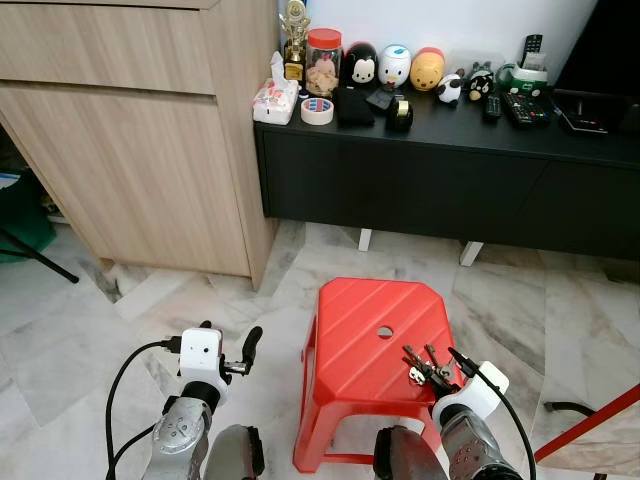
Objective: Hang keys on a hook
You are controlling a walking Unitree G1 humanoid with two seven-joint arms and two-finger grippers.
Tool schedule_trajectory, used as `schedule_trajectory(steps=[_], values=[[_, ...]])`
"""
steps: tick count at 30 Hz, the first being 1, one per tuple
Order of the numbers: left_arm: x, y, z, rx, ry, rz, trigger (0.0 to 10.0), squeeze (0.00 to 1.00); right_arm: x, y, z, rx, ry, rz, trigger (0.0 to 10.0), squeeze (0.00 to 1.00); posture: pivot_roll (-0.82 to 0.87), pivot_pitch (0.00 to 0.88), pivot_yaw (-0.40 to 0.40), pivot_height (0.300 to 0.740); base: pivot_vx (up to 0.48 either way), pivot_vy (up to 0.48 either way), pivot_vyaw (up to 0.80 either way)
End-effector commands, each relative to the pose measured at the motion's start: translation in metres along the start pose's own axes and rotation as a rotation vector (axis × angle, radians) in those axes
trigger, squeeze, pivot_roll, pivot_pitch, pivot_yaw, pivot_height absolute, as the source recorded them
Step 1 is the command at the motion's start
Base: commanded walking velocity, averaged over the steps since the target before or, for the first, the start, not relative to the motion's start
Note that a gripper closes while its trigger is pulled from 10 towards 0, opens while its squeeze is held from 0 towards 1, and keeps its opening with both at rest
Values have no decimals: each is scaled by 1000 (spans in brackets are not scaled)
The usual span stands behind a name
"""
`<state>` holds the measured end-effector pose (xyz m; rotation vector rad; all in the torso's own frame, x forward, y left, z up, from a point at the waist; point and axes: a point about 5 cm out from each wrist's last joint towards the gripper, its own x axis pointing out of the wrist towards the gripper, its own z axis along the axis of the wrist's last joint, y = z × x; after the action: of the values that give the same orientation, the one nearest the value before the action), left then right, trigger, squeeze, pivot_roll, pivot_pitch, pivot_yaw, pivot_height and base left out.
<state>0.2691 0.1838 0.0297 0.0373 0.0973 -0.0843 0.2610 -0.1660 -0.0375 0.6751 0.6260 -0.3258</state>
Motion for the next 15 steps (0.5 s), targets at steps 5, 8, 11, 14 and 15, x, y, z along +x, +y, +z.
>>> schedule_trajectory(steps=[5, 8, 11, 14, 15], values=[[-2, -1, -4, 14, 20, -14, 10000, 0, 0, -1, 0, -10, -3, -2, 627, 0, 106, 72, -54, 600, 0, 0, 0], [-2, -1, -4, 15, 20, -14, 10000, 0, 0, -1, 1, -49, -7, 2, 10000, 0, 106, 72, -53, 600, 0, 0, 0], [-2, -1, -4, 17, 20, -16, 10000, 0, 1, 7, 5, -67, -40, 45, 10000, 525, 106, 72, -53, 600, 0, 0, 0], [-2, -1, -4, 17, 20, -16, 10000, 0, 1, 10, 9, -51, -68, 57, 10000, 961, 106, 72, -53, 600, 0, 0, 0], [-3, -1, -5, 16, 20, -17, 10000, 0, 1, 12, 10, -40, -78, 67, 10000, 996, 104, 68, -54, 600, 0, 0, 0]])
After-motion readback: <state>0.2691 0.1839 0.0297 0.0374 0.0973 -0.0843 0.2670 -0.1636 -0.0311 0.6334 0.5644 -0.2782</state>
